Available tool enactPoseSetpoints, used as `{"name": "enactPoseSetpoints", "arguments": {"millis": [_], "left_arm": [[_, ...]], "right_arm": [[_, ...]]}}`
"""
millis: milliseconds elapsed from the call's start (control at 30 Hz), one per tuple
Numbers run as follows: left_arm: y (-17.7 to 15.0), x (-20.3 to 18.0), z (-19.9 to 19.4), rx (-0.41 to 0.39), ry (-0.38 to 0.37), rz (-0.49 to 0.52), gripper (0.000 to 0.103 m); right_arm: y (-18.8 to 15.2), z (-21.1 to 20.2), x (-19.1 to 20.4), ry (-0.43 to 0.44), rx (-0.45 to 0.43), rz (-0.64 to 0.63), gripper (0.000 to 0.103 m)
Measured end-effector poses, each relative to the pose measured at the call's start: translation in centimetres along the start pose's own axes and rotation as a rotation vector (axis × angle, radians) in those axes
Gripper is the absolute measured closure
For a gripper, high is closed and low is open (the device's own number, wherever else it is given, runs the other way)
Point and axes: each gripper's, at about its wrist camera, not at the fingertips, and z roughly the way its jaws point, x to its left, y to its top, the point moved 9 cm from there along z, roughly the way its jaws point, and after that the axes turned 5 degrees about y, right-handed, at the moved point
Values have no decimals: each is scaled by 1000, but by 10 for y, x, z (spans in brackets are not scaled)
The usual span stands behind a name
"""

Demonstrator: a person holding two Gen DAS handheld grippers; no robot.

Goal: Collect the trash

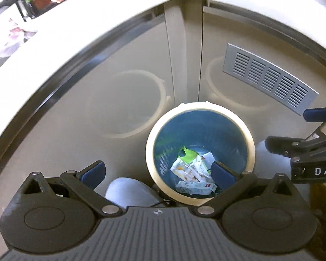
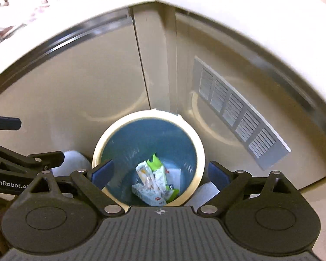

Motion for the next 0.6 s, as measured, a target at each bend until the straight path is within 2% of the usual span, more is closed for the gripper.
{"name": "enactPoseSetpoints", "arguments": {"millis": [300,600], "left_arm": [[-2,-2,-17,-55,11,16,0],[-2,-1,-22,-67,17,10,0]], "right_arm": [[-5,-17,12,-10,-53,-31,8],[-7,-19,14,-13,-62,-32,7]]}}
